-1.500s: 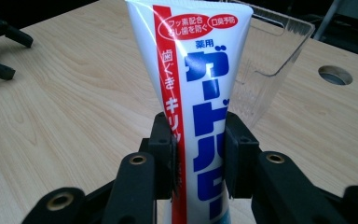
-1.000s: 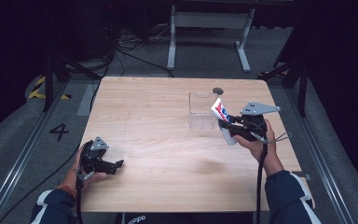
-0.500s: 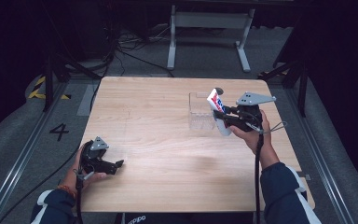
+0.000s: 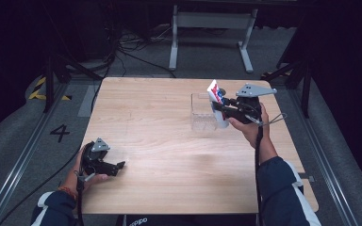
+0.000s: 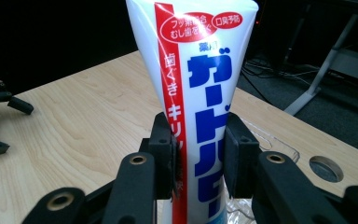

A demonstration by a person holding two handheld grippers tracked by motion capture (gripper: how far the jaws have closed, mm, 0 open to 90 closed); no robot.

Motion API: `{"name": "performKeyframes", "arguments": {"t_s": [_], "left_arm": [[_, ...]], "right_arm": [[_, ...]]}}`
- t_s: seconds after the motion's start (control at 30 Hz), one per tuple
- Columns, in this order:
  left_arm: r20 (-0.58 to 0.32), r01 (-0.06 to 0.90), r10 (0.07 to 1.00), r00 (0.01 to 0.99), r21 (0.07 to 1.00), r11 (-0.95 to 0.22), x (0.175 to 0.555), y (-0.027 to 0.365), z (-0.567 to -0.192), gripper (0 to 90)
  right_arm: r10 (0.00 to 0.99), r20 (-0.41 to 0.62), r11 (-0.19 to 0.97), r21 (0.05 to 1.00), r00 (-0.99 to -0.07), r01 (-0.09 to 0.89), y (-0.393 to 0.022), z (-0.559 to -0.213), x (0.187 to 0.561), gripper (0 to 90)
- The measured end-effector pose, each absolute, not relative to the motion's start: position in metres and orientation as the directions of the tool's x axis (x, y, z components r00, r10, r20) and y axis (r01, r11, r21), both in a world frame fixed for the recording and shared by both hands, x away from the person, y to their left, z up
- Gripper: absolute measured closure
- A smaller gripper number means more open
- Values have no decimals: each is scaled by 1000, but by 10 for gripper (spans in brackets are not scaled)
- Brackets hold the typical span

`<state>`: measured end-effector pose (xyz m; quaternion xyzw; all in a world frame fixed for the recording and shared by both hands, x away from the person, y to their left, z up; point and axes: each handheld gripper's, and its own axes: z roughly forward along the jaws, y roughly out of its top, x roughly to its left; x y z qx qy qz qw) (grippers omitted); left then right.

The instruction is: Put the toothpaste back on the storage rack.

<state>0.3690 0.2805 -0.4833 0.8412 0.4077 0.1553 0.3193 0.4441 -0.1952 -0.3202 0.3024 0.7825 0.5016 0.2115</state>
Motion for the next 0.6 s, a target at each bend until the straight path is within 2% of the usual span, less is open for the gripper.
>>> {"name": "performKeyframes", "arguments": {"t_s": [0.6], "left_arm": [[-3, 589, 787, 618, 664, -460, 369, 280, -483, 1]], "right_arm": [[697, 2, 273, 924, -717, 267, -189, -326, 468, 692]]}}
